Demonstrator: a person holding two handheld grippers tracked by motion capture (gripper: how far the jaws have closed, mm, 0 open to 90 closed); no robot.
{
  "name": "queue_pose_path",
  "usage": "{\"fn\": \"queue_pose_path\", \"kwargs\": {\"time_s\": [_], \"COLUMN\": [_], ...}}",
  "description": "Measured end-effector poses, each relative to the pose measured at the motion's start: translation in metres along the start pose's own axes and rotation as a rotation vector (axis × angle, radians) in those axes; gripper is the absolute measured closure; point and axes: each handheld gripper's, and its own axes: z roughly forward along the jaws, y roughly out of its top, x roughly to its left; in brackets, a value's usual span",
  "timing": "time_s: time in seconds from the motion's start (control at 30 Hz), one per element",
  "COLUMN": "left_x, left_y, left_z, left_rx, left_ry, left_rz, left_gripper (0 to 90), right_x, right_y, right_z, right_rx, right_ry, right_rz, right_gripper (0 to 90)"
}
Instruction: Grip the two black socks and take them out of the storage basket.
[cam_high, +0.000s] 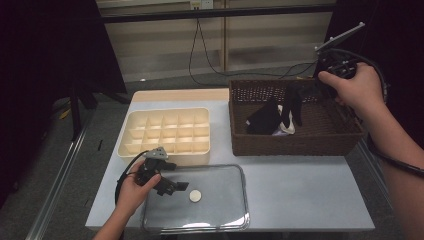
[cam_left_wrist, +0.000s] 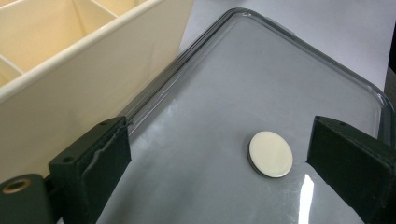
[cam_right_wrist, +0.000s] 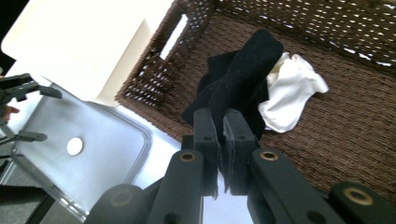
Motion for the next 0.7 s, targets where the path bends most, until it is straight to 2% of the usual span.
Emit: {"fn": "queue_pose_path", "kwargs": {"time_s": [0.13,0.37,0.5,0.7], "left_x": [0.000,-0.001,-0.001,-0.002], "left_y": [0.000,0.000,0.001,0.001], "left_z": [0.000,0.000,0.000,0.002], "left_rx": [0.000,-0.001,0.001,0.006], "left_ry": [-0.009,-0.009,-0.008,-0.010], "left_rz": [0.002,0.000,0.001,0.002], "left_gripper": [6.0,6.0,6.0,6.0], "right_x": [0.006,0.017,0.022,0.030], "right_y": [-0.003,-0.010,-0.013,-0.018], "right_z": [-0.001,-0.005,-0.010,-0.013], "right_rx": [0.000,0.001,-0.016,-0.013], "right_ry": [0.003,0.036,0.048,0.062], "right_rz": [-0.024,-0.059,-0.069,-0.087], "right_gripper": [85.6,85.5,85.4,85.0]}}
